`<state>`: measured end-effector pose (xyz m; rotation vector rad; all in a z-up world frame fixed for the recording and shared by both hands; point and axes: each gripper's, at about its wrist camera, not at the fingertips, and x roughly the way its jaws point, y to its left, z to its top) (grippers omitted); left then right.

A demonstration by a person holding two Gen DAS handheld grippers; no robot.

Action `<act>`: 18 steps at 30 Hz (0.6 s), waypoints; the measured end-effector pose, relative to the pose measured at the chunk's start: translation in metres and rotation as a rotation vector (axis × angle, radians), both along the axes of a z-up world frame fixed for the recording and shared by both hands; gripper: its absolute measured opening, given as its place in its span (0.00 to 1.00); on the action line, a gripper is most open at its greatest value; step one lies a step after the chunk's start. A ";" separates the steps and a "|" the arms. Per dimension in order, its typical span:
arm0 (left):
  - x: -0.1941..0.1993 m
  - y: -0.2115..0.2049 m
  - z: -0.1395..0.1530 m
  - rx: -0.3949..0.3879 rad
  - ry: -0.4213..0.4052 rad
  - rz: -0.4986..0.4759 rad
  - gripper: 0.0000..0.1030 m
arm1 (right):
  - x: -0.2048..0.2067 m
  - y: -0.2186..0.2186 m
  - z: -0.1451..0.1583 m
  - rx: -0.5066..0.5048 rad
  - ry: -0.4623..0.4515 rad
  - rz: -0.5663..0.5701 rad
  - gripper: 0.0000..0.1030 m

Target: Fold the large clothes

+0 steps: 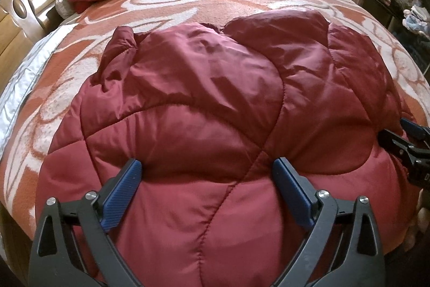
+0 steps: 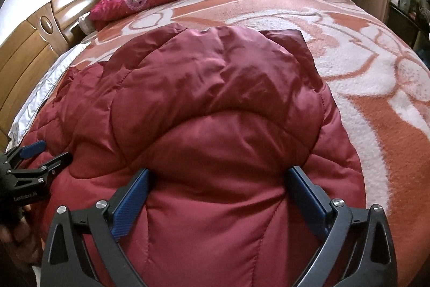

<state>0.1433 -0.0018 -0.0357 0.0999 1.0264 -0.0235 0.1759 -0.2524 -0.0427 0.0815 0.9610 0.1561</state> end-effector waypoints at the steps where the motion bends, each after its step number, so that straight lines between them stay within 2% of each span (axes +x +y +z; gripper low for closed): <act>1: 0.000 0.000 0.000 -0.001 0.002 0.000 0.96 | -0.001 0.001 0.003 -0.008 -0.004 -0.006 0.97; 4: 0.002 0.003 0.000 -0.011 0.007 -0.001 0.96 | -0.015 0.006 0.024 -0.034 -0.047 -0.024 0.89; 6: 0.002 0.002 0.000 -0.008 0.004 -0.001 0.96 | -0.028 0.012 0.036 -0.048 -0.087 -0.009 0.89; 8: 0.002 0.001 0.000 -0.003 0.003 0.000 0.97 | -0.028 0.015 0.029 -0.060 -0.056 0.015 0.89; 10: 0.001 0.001 0.000 -0.002 0.002 -0.002 0.97 | -0.023 0.011 0.012 -0.046 -0.020 0.019 0.93; 12: 0.000 -0.001 0.000 0.004 -0.001 -0.006 0.97 | -0.019 0.006 -0.001 -0.018 -0.024 0.013 0.99; 18: -0.004 0.000 0.002 0.004 0.004 -0.002 0.96 | -0.019 0.006 -0.001 -0.018 -0.021 0.013 0.99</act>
